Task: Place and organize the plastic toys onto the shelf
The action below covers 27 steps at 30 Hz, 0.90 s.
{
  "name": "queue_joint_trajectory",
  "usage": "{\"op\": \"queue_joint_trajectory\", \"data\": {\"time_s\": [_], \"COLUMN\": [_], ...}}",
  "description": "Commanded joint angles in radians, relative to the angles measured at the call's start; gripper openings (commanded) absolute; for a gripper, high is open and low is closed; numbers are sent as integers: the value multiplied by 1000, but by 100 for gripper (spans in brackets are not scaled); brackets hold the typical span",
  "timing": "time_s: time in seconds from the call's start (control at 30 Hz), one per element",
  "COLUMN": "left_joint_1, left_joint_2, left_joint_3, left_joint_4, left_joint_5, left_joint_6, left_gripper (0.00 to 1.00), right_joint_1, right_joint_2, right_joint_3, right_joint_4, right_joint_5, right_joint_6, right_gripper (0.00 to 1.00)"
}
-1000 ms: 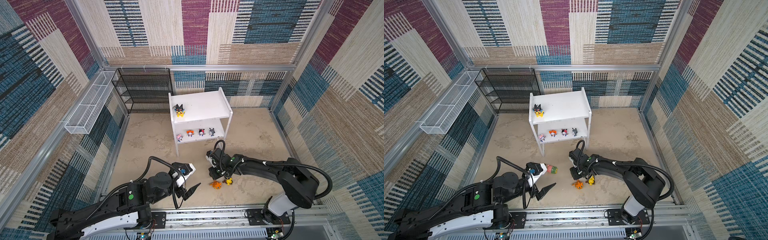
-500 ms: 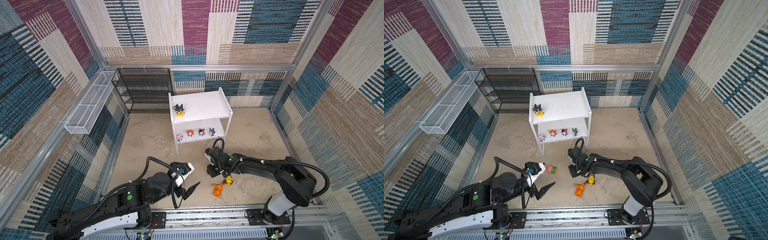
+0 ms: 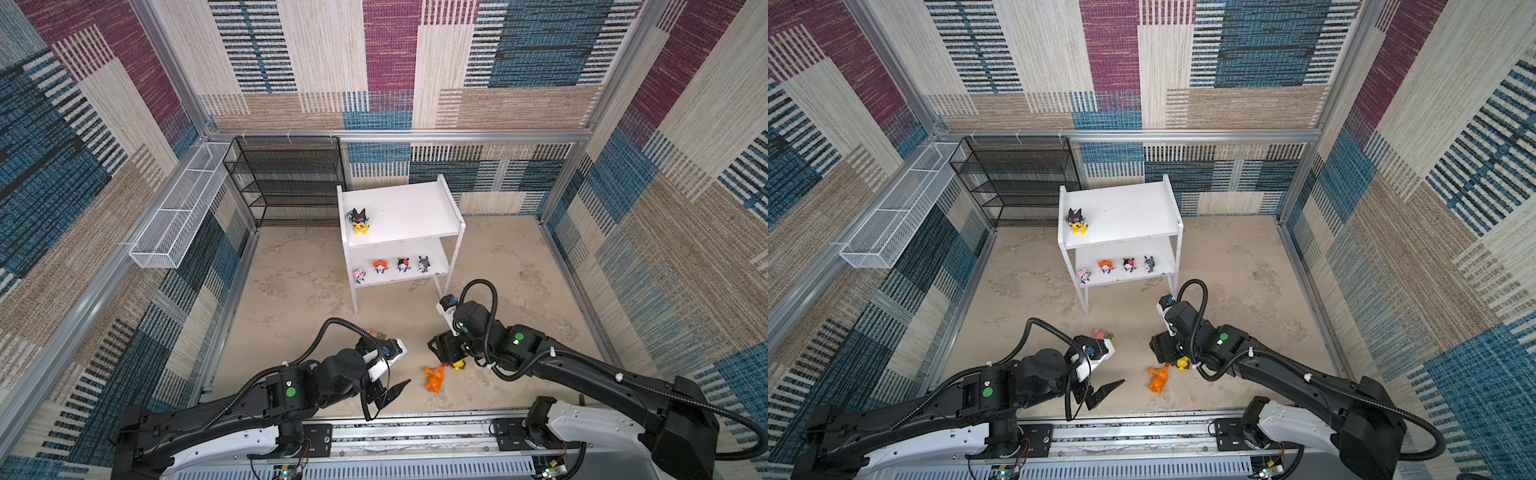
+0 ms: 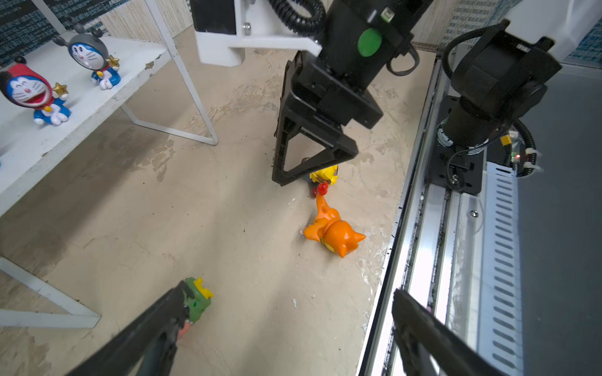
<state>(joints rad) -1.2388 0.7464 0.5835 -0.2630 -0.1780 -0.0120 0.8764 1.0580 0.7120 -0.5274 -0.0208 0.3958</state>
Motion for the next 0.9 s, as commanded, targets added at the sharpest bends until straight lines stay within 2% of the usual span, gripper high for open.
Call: {"op": "queue_joint_trajectory", "data": {"time_s": [0.0,0.1,0.23,0.43,0.5,0.67,0.77,0.87], "left_joint_1": [1,1,1,1,0,1,1,1], "left_joint_2": [-1,-18,-65,-85,-73,-59,-65,-67], "left_joint_3": [4,14,10,3,9,15,10,11], "left_joint_4": [52,28,4,13,11,6,7,7], "left_joint_5": [10,0,-13,-11,-11,-22,-29,-32], "left_joint_6": [-13,-8,-17,-19,-14,-12,-10,-9], "left_gripper": [99,99,99,99,99,99,99,99], "right_joint_1": [50,109,140,155,155,155,155,154], "right_joint_2": [-12,-6,-52,-140,-138,-103,-89,-61], "right_joint_3": [-3,-27,-151,-281,-294,-299,-305,-309], "right_joint_4": [-26,6,115,244,269,293,315,338], "right_joint_5": [16,39,38,48,47,58,68,75], "right_joint_6": [63,100,181,186,167,137,126,120], "right_gripper": [76,76,74,70,66,44,38,39]}}
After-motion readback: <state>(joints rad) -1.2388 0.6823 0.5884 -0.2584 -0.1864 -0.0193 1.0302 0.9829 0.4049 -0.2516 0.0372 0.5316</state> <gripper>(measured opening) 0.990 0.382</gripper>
